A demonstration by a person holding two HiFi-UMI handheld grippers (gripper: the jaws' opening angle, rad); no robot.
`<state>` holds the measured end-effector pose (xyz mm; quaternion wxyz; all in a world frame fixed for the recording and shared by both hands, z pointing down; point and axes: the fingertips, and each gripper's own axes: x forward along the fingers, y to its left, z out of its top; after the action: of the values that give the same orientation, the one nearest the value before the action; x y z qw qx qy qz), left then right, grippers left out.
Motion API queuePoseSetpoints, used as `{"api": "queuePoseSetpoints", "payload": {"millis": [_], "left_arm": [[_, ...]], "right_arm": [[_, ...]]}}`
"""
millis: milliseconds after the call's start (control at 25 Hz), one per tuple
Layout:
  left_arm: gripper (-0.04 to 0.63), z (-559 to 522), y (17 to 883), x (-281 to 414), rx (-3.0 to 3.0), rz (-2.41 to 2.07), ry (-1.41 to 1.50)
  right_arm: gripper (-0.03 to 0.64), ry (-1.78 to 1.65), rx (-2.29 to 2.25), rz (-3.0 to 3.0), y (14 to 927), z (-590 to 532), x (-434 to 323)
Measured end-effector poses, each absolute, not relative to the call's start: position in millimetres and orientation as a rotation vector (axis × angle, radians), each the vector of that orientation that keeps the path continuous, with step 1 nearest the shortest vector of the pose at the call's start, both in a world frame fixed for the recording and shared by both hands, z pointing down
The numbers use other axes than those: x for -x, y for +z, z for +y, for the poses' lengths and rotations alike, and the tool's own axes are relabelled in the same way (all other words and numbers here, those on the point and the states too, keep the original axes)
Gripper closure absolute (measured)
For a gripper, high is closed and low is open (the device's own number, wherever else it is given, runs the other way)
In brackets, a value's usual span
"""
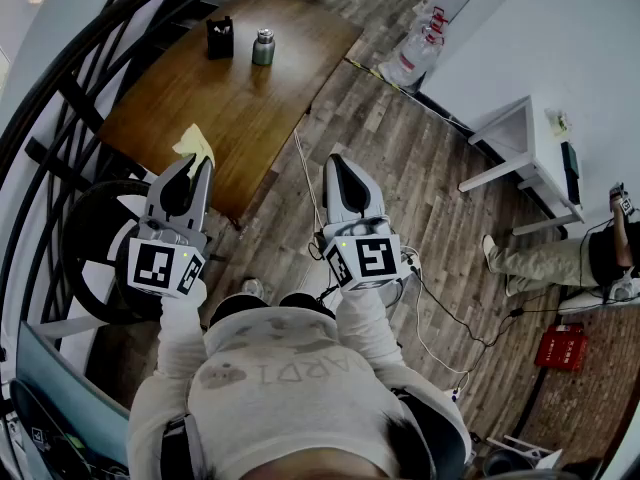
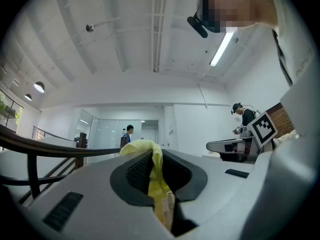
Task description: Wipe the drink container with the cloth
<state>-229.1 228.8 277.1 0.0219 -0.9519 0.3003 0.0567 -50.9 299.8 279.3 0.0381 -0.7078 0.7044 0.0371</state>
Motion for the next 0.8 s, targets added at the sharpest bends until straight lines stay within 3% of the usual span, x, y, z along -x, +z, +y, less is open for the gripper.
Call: {"api": "queuePoseSetpoints", "payload": {"millis": [800], "left_arm": [[0.566, 201, 270, 247, 2.976, 0.856, 0.207]], "right_arm": [[0.606, 0.114, 2.194, 2.083, 272, 276, 72]]}}
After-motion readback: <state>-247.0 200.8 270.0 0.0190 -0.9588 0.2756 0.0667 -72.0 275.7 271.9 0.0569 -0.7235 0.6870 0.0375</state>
